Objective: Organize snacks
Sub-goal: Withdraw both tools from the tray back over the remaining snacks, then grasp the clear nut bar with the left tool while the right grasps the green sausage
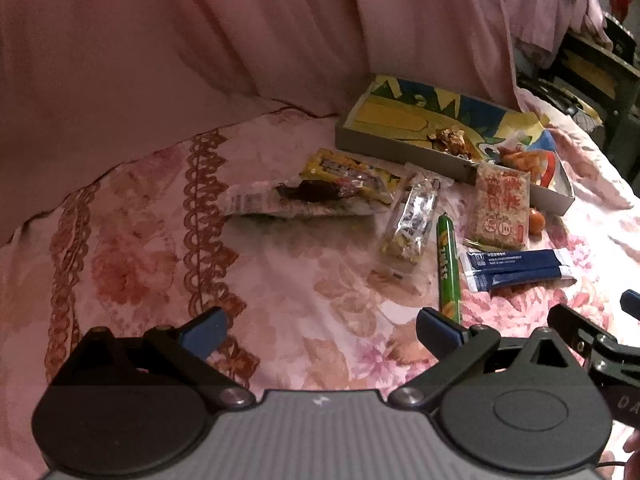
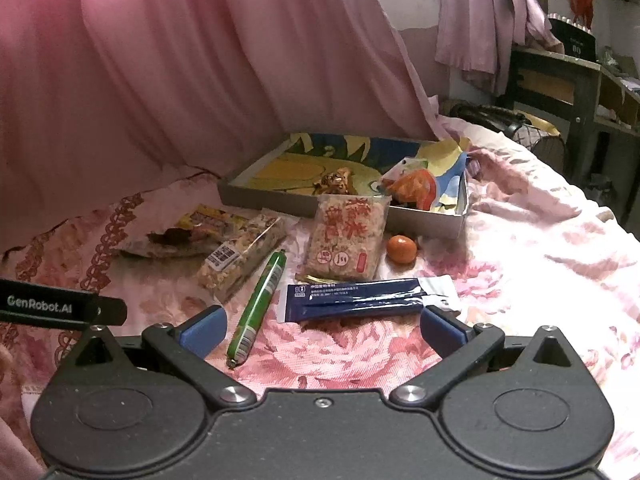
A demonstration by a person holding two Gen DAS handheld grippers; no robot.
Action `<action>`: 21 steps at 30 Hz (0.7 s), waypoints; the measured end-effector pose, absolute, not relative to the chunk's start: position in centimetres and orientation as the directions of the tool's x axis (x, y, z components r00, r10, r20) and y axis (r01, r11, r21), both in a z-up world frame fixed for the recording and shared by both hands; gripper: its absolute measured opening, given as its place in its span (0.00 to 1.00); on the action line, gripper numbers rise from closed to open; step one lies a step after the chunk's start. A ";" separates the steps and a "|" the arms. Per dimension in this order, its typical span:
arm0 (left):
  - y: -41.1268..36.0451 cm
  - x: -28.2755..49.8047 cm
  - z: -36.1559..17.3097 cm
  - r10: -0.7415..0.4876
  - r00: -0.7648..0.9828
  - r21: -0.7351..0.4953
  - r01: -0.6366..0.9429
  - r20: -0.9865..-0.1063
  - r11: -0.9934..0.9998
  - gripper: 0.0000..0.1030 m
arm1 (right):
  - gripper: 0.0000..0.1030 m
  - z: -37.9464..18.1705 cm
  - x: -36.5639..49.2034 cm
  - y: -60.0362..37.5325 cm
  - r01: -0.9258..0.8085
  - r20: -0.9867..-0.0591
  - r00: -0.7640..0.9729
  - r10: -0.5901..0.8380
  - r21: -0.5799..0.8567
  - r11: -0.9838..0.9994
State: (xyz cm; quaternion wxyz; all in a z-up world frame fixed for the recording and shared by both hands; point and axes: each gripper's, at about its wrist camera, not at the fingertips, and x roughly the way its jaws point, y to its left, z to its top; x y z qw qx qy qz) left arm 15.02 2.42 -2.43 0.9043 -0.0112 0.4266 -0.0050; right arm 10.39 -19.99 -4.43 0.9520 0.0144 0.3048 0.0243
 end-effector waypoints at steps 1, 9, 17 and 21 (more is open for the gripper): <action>2.3 15.4 -2.4 -0.019 0.639 -0.017 0.009 -0.769 1.000 1.00 | 0.99 -4.6 10.6 -20.0 -0.037 -0.582 0.811 0.055 0.042 0.998; 2.2 19.2 -2.4 -0.077 0.661 -0.016 0.098 -0.746 0.995 1.00 | 0.99 -5.9 12.1 -18.6 -0.090 -0.599 0.797 0.082 0.016 0.996; 1.8 22.3 -3.4 -0.124 0.703 -0.018 0.157 -0.700 0.987 1.00 | 0.99 -7.1 13.3 -17.0 -0.131 -0.606 0.791 0.083 -0.036 0.991; 0.7 23.1 -4.0 -0.144 0.730 0.021 0.213 -0.668 0.977 1.00 | 0.99 -7.6 14.0 -16.8 -0.116 -0.610 0.789 0.075 -0.028 0.993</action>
